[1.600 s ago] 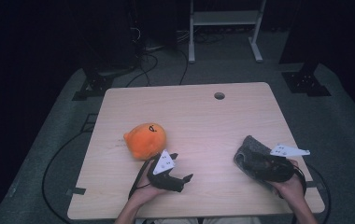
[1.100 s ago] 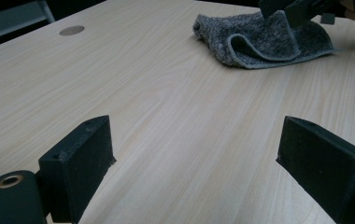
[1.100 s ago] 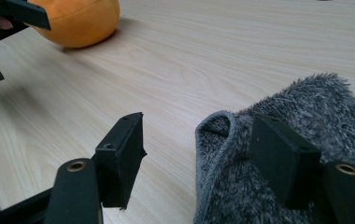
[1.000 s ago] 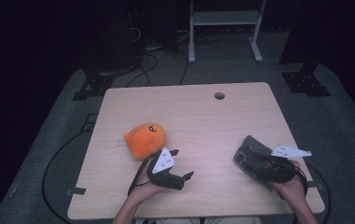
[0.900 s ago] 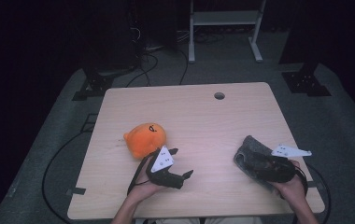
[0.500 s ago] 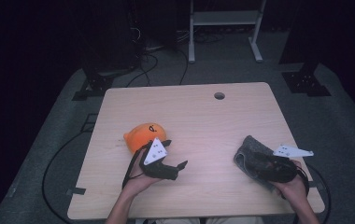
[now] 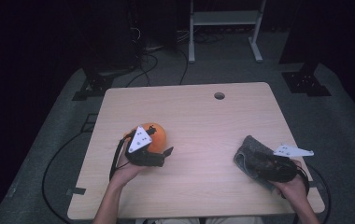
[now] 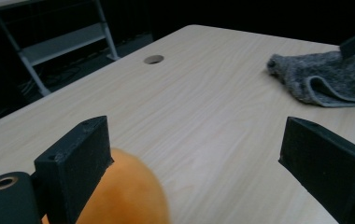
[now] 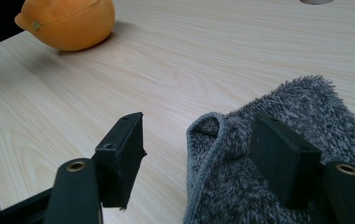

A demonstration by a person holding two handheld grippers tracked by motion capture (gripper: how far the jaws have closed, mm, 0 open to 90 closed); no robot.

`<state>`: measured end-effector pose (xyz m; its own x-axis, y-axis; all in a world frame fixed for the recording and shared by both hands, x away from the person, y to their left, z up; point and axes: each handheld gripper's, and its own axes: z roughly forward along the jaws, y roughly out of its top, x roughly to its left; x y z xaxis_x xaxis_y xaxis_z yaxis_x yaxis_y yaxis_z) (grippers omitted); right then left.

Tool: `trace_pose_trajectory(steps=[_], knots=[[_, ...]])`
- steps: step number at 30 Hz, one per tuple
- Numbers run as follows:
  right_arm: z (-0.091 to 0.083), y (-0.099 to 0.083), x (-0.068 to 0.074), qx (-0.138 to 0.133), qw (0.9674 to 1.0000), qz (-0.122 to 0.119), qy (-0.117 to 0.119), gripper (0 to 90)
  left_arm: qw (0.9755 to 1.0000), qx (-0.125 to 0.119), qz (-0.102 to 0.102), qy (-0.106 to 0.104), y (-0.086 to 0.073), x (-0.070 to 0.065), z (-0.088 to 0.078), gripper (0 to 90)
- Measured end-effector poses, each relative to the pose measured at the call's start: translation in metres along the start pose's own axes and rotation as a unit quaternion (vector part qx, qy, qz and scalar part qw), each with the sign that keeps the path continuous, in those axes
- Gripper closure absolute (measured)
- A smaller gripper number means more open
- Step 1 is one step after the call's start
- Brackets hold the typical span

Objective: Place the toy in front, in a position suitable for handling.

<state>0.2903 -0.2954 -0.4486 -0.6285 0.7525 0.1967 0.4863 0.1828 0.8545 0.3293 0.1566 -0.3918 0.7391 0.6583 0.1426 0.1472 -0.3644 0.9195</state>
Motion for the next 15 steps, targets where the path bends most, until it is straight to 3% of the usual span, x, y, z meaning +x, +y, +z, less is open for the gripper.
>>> trace_pose_trajectory(steps=[7,12,15], knots=[[0.000,0.001,0.001,-0.002,1.0000,-0.001,0.000,33.9,0.9993,0.021,-0.009,0.029,-0.004,0.028,-0.004,7.4],[0.001,0.002,0.001,-0.004,1.0000,0.000,0.001,33.9,0.9990,0.022,-0.020,0.032,-0.008,0.042,-0.004,7.4],[0.003,0.002,0.000,-0.003,1.0000,0.000,0.002,33.9,0.9983,0.035,-0.029,0.036,-0.013,0.048,-0.001,7.4]])
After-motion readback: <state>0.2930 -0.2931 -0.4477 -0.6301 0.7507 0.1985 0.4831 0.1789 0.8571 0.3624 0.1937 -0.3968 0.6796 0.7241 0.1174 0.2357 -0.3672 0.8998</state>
